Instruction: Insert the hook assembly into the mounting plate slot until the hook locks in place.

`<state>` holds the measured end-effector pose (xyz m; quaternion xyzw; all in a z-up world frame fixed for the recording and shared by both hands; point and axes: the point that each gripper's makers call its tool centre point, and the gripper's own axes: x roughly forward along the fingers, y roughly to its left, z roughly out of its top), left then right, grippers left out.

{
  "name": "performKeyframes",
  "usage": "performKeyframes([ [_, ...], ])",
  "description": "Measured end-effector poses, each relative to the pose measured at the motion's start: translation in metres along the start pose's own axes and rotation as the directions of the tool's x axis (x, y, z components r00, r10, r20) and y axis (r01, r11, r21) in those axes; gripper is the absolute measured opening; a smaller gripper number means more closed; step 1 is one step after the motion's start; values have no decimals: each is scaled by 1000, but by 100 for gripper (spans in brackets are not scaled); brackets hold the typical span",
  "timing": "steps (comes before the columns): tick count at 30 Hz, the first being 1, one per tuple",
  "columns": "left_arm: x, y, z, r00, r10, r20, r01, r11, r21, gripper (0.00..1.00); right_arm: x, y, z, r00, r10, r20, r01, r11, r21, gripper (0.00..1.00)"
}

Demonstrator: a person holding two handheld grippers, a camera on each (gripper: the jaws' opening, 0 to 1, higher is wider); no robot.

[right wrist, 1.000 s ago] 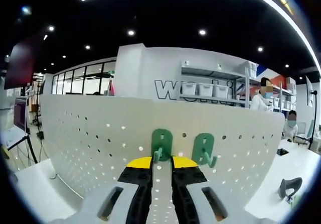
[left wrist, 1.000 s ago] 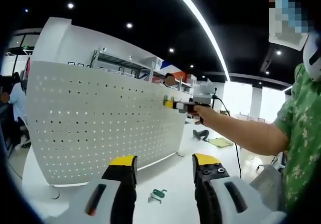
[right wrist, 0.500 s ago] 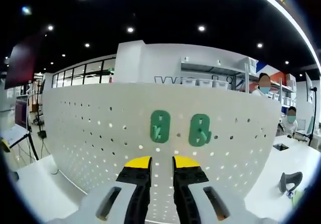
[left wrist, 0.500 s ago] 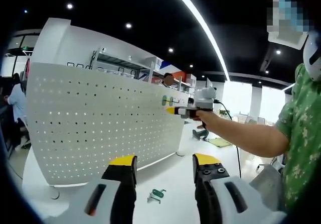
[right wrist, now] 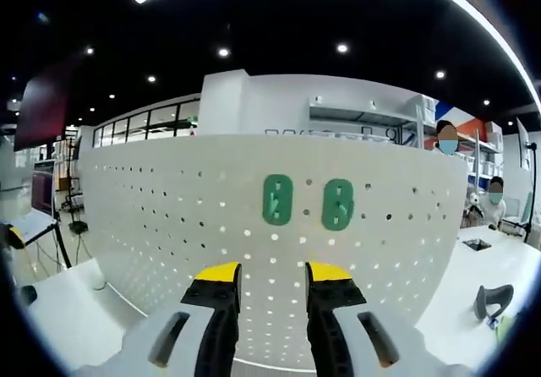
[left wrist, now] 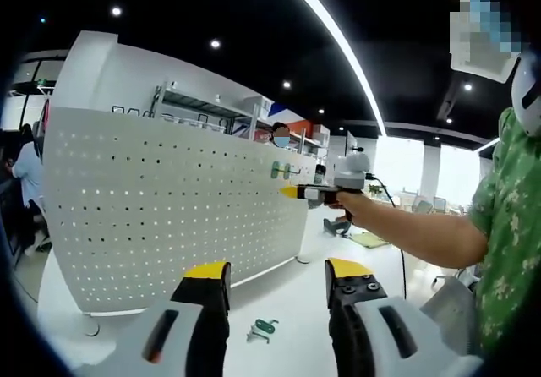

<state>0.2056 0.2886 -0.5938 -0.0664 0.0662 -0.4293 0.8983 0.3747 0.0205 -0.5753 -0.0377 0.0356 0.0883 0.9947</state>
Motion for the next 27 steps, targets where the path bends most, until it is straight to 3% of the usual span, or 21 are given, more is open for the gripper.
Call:
performKeyframes([
  [27, 2, -10, -5, 1000, -6, -19, 6, 1000, 9, 47, -41, 24, -36, 996, 85, -38, -84, 996, 24, 42],
])
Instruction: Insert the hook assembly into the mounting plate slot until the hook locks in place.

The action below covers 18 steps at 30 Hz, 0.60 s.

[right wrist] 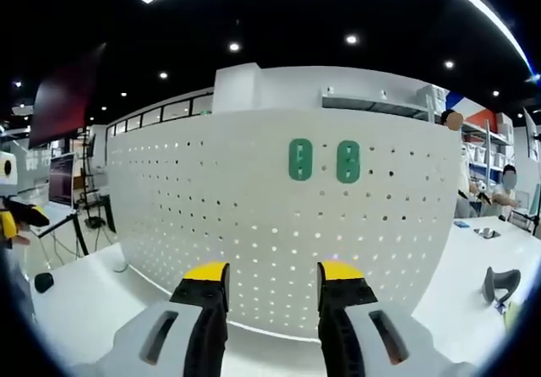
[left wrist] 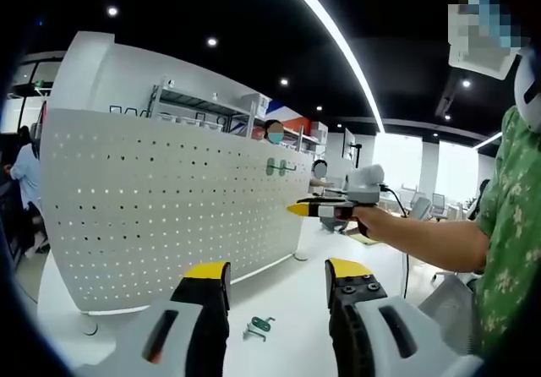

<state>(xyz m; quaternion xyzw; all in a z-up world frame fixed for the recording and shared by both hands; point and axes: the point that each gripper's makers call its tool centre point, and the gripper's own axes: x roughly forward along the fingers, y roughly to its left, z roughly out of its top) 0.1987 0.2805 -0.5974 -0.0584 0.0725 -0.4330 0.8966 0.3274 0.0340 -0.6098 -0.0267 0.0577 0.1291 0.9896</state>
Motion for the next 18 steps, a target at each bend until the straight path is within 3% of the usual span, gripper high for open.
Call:
performKeyframes([
  [18, -4, -4, -17, 999, 10, -36, -11, 1000, -10, 47, -35, 24, -27, 996, 84, -34, -82, 996, 45, 43],
])
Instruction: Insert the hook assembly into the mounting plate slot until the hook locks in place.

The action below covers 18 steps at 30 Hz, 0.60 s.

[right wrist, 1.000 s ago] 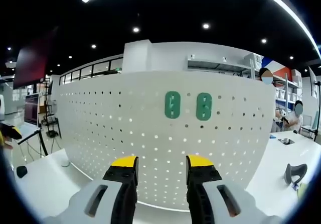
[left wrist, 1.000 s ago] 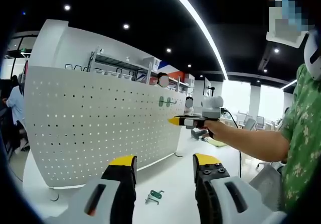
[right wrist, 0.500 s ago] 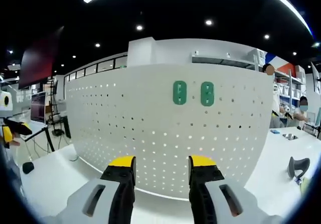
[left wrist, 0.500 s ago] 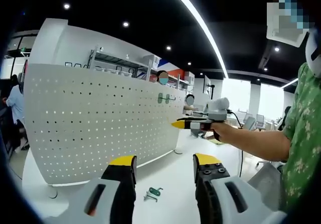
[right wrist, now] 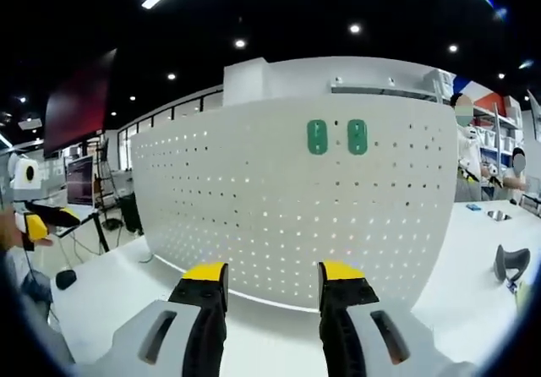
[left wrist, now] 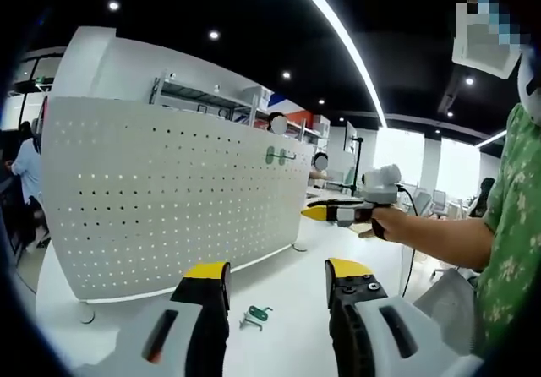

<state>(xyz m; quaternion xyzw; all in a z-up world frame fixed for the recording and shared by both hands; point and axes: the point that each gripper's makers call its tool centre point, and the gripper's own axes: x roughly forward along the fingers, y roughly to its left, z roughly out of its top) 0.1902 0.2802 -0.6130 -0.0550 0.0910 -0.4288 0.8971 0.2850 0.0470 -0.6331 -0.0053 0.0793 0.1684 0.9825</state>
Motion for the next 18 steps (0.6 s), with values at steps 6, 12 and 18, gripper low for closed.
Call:
performKeyframes([
  [6, -1, -3, -3, 1000, 1, -10, -1, 1000, 5, 47, -11, 16, -7, 999, 31, -10, -31, 1000, -4, 43],
  [12, -4, -5, -8, 1000, 5, -19, -5, 1000, 7, 46, -21, 32, -15, 997, 68, -26, -68, 998, -16, 43],
  [18, -7, -8, -10, 1000, 9, -23, -8, 1000, 11, 46, -27, 45, -22, 994, 101, -51, -103, 994, -42, 43],
])
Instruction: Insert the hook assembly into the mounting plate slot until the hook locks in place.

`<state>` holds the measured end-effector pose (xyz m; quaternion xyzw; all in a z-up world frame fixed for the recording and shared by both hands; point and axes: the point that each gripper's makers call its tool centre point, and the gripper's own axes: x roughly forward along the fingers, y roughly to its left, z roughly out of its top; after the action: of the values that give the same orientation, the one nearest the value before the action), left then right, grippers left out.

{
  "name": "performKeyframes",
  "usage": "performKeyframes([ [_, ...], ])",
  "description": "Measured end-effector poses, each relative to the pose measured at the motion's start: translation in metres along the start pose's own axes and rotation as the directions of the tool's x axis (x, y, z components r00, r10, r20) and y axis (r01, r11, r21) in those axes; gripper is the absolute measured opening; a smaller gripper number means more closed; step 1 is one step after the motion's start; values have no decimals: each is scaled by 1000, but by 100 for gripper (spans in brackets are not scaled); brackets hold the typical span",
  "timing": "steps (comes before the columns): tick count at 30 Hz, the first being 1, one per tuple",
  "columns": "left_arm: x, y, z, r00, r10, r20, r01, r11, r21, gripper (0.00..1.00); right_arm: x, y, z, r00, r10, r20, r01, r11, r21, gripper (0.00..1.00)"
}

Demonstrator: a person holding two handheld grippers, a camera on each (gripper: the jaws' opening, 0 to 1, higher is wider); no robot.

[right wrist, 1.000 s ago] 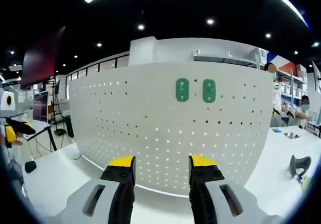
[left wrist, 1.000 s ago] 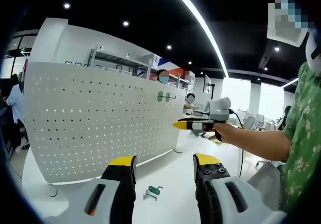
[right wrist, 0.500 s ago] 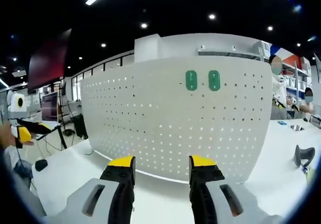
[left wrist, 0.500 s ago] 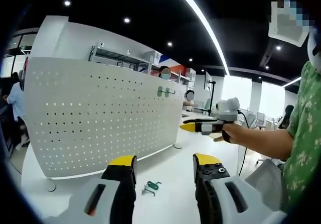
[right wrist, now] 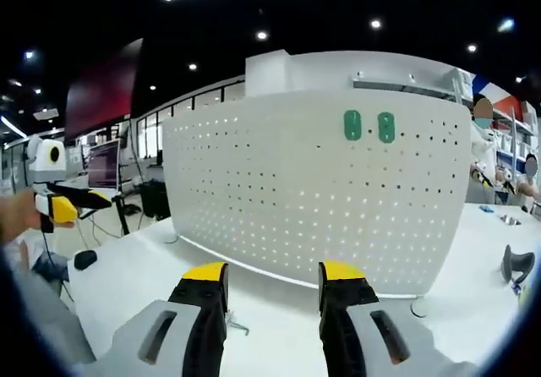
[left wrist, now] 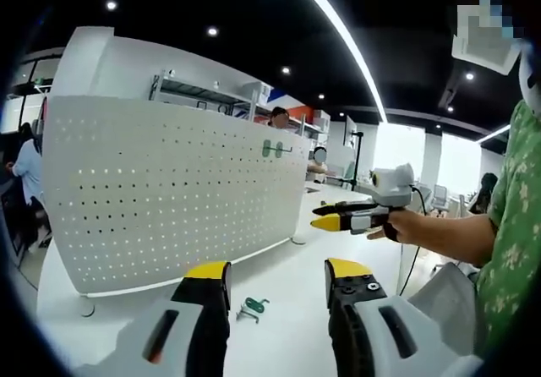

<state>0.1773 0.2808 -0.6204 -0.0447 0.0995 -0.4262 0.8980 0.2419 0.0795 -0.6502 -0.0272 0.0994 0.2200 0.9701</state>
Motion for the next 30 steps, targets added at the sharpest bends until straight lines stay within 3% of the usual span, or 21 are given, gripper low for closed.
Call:
performKeyframes([
  [15, -3, -3, -10, 1000, 10, -14, -10, 1000, -4, 46, 8, 18, -12, 994, 83, -65, -87, 994, -71, 39],
  [30, -1, -2, -20, 1000, 11, -27, -12, 1000, -20, 45, 37, 39, -30, 970, 181, -163, -204, 968, -143, 30],
])
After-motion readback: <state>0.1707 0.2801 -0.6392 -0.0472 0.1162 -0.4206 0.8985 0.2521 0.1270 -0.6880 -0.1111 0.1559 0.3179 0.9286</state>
